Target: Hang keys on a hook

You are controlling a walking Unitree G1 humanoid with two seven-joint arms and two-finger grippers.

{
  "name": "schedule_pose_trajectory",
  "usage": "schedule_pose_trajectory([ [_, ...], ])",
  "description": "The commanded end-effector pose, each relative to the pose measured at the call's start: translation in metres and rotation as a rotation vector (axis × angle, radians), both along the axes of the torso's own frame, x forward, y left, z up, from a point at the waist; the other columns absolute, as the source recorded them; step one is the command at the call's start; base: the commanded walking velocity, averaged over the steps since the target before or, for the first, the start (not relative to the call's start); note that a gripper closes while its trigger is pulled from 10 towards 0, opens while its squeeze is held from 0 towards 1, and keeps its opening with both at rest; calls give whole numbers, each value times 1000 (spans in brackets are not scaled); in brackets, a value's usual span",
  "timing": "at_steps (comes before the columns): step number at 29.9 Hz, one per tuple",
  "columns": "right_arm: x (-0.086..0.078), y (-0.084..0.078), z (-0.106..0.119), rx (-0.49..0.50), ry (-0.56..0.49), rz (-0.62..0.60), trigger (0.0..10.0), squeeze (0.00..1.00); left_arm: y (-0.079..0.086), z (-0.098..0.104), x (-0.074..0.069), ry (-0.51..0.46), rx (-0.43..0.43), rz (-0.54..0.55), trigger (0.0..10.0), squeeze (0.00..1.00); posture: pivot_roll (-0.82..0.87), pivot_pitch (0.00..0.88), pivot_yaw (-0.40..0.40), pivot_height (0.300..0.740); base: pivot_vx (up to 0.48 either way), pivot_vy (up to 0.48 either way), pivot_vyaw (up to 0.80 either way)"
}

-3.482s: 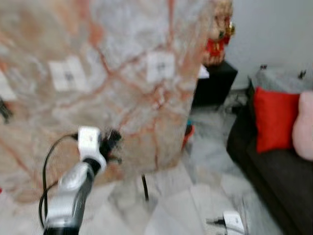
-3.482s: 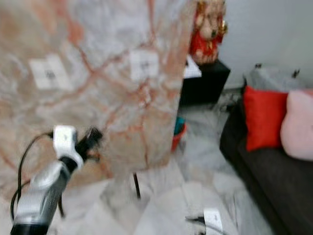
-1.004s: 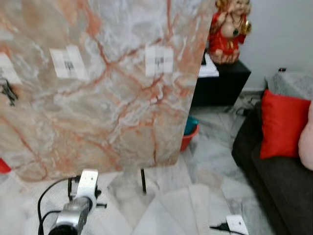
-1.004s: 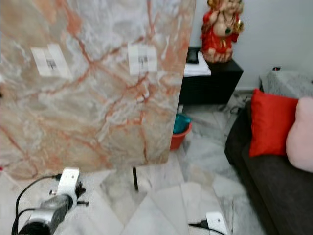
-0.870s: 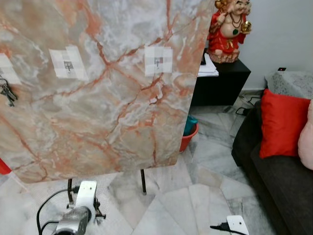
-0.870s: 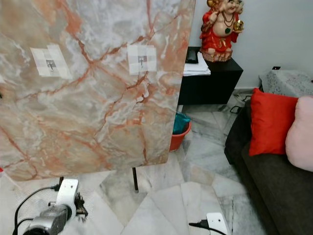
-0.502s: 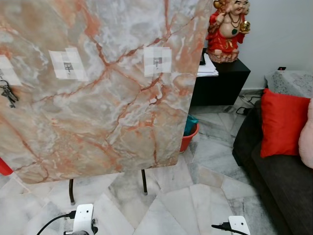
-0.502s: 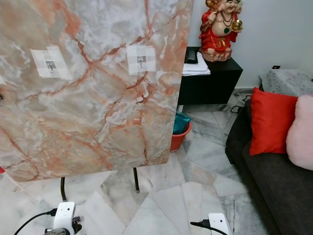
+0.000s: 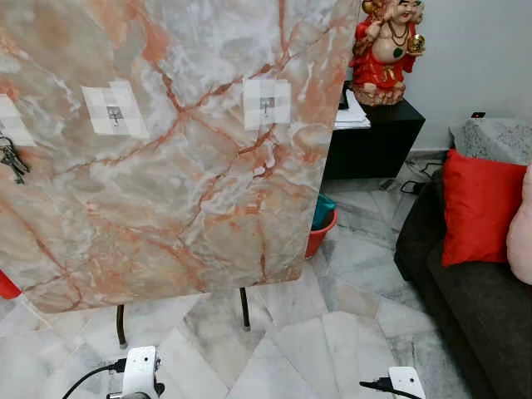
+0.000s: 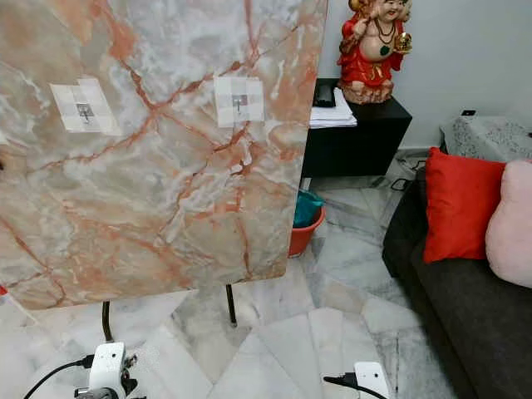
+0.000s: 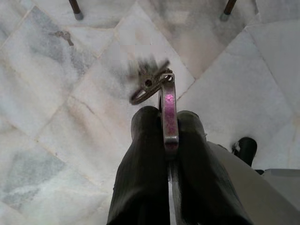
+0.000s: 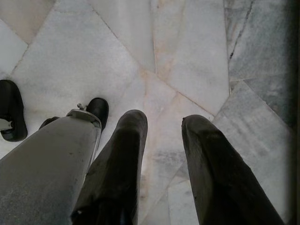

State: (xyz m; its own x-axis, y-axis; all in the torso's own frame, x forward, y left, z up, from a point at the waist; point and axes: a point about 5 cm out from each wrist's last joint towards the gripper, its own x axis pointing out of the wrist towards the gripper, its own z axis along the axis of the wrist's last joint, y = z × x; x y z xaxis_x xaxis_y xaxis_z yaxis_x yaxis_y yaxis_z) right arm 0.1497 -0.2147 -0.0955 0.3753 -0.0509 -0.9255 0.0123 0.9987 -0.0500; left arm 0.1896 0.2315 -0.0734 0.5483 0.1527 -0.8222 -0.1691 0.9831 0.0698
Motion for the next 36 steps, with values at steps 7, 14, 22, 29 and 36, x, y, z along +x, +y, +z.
schedule_pose_trajectory([
  [7, -2, -3, 0, -6, 8, -6, 10000, 0, -7, -6, -8, 30, -19, -3, 10000, 0, 0, 0, -108, 740, 380, 0, 0],
  [14, -3, -3, -1, -4, 12, -6, 10000, 0, -7, -10, -16, 57, -19, -5, 10000, 0, 1, 0, -108, 740, 389, 0, 0],
  [22, -3, -3, -1, -2, 13, -2, 10000, 0, -9, -12, -19, 69, -5, -16, 10000, 0, 1, 0, -109, 740, 228, 0, 0],
  [29, -3, -3, -1, -5, 10, 9, 10000, 0, -11, -13, -20, 76, -5, -35, 10000, 0, -1, 0, -109, 740, 0, -119, 0],
  [36, -1, -3, 0, -7, -8, 10, 10000, 0, -13, -14, -21, 80, -9, -50, 10000, 0, 1, 0, -108, 740, 0, -343, 524],
])
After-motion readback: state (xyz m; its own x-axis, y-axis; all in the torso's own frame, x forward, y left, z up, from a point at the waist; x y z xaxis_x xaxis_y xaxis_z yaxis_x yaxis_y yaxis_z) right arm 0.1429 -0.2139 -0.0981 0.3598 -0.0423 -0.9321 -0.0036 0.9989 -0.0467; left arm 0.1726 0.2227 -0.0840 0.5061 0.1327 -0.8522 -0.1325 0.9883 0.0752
